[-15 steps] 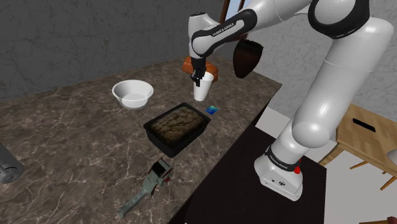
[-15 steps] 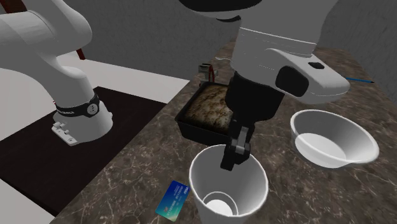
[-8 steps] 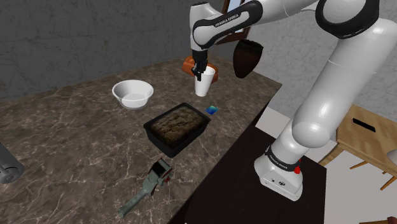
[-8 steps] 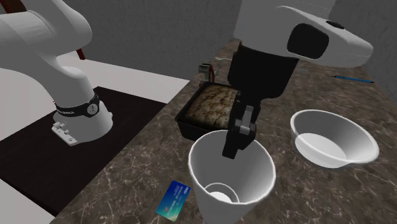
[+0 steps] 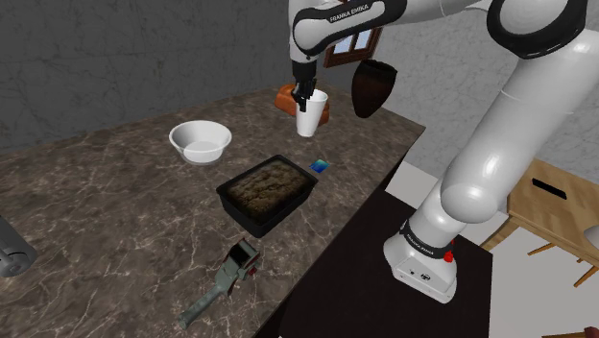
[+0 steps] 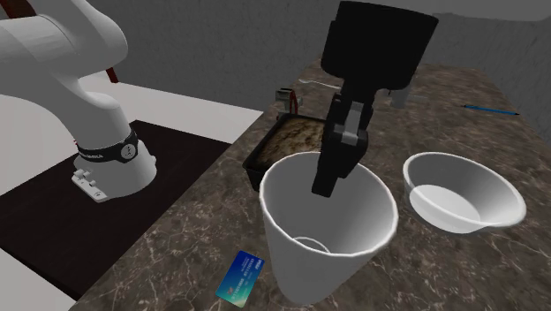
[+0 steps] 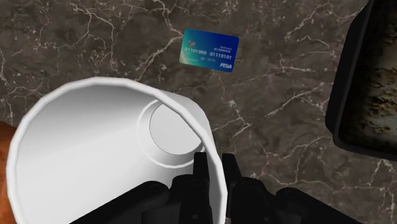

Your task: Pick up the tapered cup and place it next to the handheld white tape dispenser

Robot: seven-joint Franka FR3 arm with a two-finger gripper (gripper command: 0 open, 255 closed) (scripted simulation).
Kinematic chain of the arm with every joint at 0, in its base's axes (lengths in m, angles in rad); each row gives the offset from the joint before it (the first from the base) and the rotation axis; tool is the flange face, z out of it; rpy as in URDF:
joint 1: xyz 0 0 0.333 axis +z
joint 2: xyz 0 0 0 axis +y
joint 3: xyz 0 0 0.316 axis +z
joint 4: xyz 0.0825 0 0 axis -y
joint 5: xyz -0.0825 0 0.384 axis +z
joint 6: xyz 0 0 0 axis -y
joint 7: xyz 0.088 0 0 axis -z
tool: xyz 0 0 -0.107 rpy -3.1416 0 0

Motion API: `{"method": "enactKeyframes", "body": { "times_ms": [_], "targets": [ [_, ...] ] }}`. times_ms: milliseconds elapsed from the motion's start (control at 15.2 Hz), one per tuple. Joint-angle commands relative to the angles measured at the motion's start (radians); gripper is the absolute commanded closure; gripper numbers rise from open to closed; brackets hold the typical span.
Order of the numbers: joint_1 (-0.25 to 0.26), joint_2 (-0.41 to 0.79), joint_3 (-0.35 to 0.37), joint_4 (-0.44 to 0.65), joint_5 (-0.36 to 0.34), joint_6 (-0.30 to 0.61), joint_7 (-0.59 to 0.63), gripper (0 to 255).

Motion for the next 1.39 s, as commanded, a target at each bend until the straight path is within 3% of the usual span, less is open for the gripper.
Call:
{"method": "enactKeyframes", "body": {
  "times_ms": [0,1320],
  "targets": [
    [0.000,-0.008,0.000,0.018,0.002,-0.026,-0.005,255],
    [0.005,-0.050,0.004,0.237,0.012,-0.283,-0.047,255]
  ]
}}
